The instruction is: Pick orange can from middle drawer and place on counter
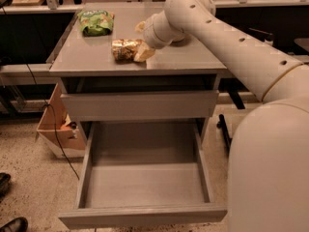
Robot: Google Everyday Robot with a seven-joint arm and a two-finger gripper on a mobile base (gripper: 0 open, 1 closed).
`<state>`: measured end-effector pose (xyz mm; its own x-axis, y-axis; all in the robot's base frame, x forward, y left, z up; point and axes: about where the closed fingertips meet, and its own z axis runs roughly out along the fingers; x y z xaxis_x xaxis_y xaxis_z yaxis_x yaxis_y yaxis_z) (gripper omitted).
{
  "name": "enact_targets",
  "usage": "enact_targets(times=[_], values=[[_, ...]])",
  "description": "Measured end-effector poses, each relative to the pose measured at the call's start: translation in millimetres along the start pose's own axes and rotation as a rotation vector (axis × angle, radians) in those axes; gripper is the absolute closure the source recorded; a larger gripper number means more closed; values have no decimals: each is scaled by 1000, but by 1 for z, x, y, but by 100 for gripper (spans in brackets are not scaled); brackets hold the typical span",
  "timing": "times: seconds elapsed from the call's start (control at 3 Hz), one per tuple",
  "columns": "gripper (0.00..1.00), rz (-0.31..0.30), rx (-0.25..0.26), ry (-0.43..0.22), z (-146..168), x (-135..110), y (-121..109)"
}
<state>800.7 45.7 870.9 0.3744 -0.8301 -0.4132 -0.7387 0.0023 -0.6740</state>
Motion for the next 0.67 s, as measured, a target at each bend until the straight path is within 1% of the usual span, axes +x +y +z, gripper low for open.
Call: enact_targets(times=[0.33, 0.67], values=[[0, -8, 14, -21, -11, -4, -6], [0, -21, 43, -39, -26, -7, -18]])
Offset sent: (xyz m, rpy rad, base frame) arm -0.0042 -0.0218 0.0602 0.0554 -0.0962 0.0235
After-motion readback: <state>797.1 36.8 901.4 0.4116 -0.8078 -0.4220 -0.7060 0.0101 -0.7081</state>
